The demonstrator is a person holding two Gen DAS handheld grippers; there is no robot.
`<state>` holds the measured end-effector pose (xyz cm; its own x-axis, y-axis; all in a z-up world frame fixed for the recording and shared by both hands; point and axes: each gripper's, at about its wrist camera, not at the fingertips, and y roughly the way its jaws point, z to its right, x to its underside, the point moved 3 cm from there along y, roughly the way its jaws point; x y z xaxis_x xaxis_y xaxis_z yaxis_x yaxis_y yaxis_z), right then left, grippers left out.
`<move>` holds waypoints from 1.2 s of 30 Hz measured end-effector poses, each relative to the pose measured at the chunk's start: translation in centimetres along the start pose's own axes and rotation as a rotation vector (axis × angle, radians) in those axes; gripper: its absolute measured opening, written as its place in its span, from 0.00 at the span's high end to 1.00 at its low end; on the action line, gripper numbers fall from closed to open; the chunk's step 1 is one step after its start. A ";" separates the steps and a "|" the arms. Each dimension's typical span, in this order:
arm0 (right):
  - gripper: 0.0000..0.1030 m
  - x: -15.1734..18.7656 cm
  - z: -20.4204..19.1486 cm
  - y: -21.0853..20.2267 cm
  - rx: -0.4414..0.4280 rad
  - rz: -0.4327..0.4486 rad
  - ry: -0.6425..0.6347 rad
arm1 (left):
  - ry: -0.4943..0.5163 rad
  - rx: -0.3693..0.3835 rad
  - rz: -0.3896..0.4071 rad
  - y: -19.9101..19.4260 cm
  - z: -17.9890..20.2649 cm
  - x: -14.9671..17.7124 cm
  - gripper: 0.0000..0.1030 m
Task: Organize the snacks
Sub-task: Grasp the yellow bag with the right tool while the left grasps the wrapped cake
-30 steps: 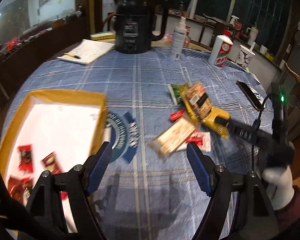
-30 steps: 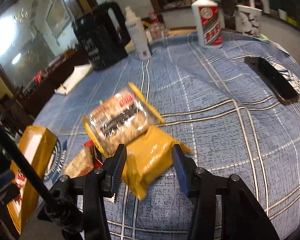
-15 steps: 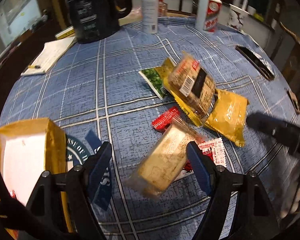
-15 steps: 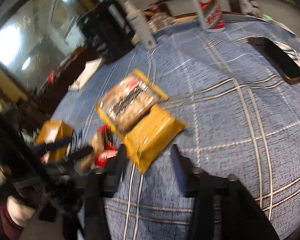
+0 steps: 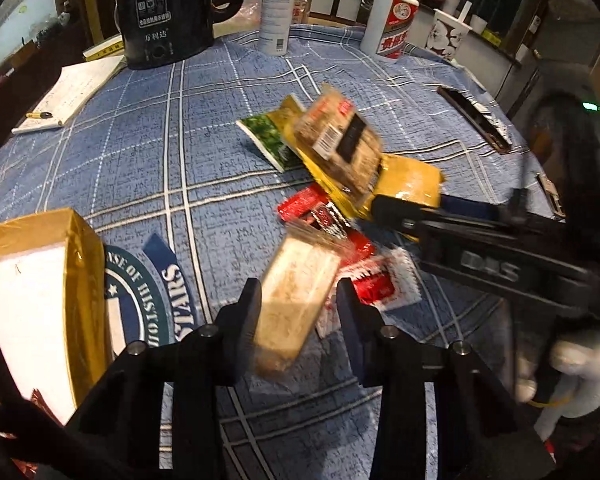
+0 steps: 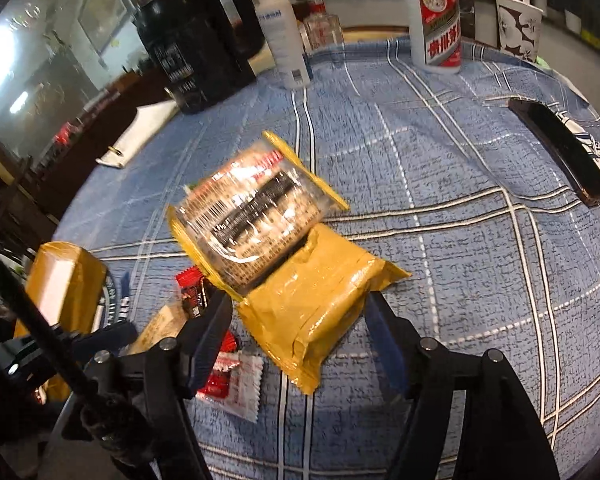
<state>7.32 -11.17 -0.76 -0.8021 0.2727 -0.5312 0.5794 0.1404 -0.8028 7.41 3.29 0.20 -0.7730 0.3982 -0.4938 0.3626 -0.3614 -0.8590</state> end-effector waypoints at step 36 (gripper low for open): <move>0.35 8.9 4.3 -8.4 -0.109 0.033 0.020 | 0.126 -0.249 -0.011 1.3 0.6 1.1 0.47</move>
<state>-5.28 -14.03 0.13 -0.7801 0.2979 -0.5502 0.6184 0.2333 -0.7505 6.76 2.78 -1.33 -0.7123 0.5087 -0.4836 0.4834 -0.1439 -0.8635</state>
